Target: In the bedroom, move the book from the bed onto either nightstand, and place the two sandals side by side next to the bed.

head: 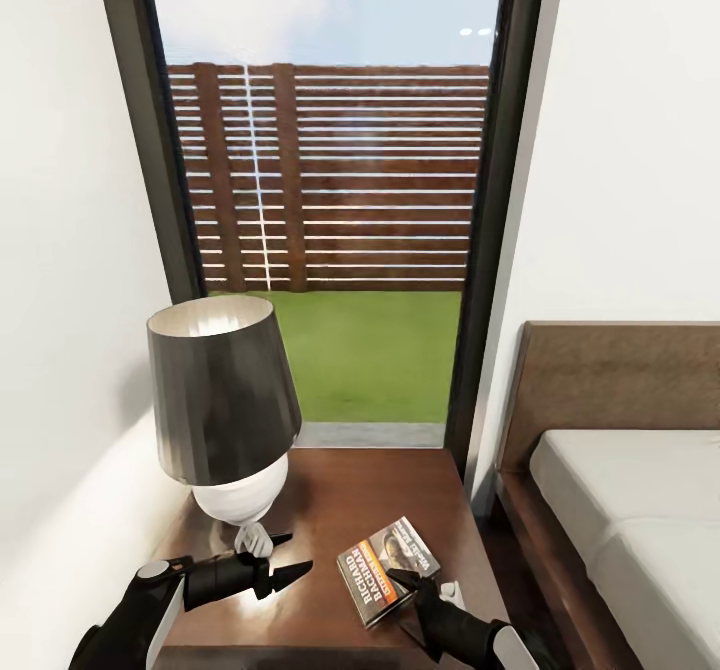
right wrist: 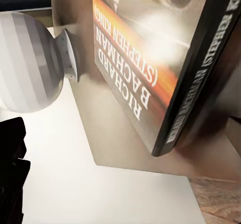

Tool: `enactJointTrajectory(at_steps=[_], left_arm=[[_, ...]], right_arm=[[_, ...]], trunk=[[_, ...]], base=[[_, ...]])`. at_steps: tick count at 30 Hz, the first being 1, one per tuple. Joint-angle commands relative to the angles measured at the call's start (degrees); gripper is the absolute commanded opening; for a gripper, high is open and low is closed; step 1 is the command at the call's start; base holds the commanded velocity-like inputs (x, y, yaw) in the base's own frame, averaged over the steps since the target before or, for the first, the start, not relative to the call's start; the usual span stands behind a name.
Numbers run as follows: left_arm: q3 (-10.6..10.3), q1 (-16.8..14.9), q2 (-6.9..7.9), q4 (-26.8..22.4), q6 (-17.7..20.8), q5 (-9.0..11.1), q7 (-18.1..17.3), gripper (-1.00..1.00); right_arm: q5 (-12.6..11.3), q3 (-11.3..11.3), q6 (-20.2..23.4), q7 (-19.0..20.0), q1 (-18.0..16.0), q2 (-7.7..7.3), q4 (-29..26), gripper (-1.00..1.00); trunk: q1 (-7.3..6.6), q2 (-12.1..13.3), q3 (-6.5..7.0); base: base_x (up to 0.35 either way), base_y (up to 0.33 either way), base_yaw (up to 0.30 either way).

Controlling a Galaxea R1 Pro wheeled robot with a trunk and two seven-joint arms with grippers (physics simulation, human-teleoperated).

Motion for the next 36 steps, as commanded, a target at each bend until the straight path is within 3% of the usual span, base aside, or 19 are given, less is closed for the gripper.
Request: enactJointTrajectory(at_steps=[1, 5, 31, 36], left_arm=[[0.25, -0.04, -0.05, -0.08, 0.52, -0.36, -0.37, 1.0], [0.25, -0.04, -0.05, -0.08, 0.52, -0.36, -0.37, 1.0], [0.19, -0.04, -0.09, -0.08, 0.61, -0.34, -0.37, 1.0], [0.09, -0.04, -0.2, -0.08, 0.61, -0.27, -0.37, 1.0]], right_arm=[[0.0, -0.36, 0.38, 0.02, -0.03, 0.03, -0.05, 1.0], [0.0, -0.36, 0.38, 0.02, -0.03, 0.05, -0.05, 1.0], [0.05, -0.37, 0.16, -0.01, -0.03, 0.17, -0.05, 1.0], [0.8, 0.82, -2.72, -0.08, -0.03, 0.43, -0.24, 1.0]], trunk=[[-0.01, -0.03, -0.06], [-0.01, -0.03, -0.06], [-5.72, 10.4, 4.61], [-6.82, 12.41, 5.5]], base=[[0.0, 0.0, 0.0], [0.0, 0.0, 0.0], [0.0, 0.0, 0.0], [0.0, 0.0, 0.0]])
